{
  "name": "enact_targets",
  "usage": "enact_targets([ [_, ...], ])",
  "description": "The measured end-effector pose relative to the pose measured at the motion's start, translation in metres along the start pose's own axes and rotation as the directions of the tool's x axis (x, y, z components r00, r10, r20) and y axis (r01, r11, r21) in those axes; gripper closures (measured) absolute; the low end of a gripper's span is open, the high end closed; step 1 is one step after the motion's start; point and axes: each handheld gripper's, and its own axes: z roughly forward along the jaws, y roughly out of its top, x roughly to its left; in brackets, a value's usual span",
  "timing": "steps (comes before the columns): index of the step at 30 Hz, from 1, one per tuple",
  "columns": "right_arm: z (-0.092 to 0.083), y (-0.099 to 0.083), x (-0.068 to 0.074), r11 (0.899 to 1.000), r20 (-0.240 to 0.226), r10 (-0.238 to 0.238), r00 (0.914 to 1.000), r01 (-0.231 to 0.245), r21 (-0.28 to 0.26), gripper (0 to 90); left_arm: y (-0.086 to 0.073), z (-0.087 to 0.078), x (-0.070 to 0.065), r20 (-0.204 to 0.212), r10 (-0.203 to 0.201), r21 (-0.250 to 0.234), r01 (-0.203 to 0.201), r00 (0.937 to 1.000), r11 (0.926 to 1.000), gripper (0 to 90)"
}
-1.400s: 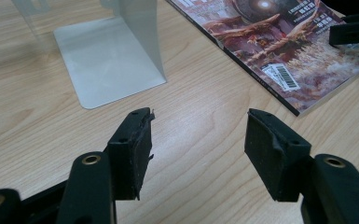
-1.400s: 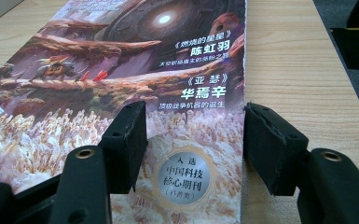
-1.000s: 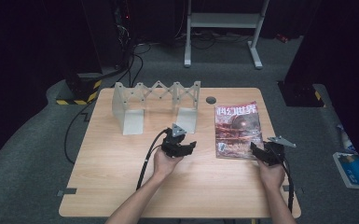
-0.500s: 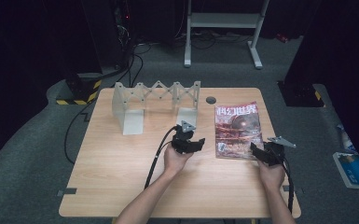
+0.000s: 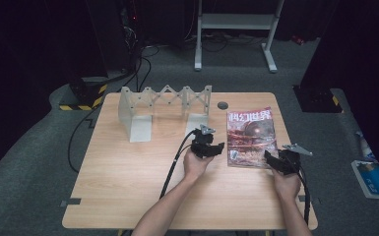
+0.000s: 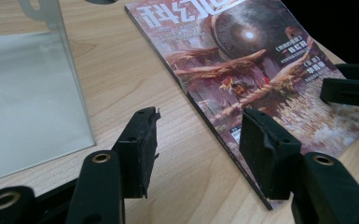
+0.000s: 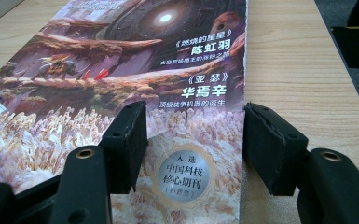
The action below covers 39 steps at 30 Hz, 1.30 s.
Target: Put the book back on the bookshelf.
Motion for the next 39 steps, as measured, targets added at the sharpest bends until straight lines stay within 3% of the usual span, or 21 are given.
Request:
enact_targets([
  [7,0.0,0.0,0.0,1.0,0.001,0.003,1.0,-0.003,0.001,40.8,-0.001,0.015,-0.001,-0.017,-0.012,0.011,0.012,0.9998,0.9999,44.4],
  [17,-0.001,0.0,0.001,1.0,-0.001,0.0,1.0,0.0,0.003,40.8,0.003,0.038,-0.013,-0.025,0.016,0.026,-0.016,0.9996,0.9995,43.0],
  [27,-0.001,0.0,0.001,1.0,-0.002,0.001,1.0,-0.001,0.005,40.8,-0.001,0.059,-0.019,-0.031,-0.002,0.047,0.003,0.9995,0.9989,42.2],
  [32,-0.001,0.0,0.0,1.0,-0.003,0.001,1.0,-0.001,0.007,40.8,-0.002,0.064,-0.02,-0.037,0.008,0.062,-0.006,0.9993,0.998,42.0],
  [39,-0.001,0.001,0.0,1.0,-0.005,0.001,1.0,-0.001,0.009,40.9,-0.003,0.067,-0.022,-0.031,0.013,0.049,-0.011,0.9994,0.9987,41.5],
])
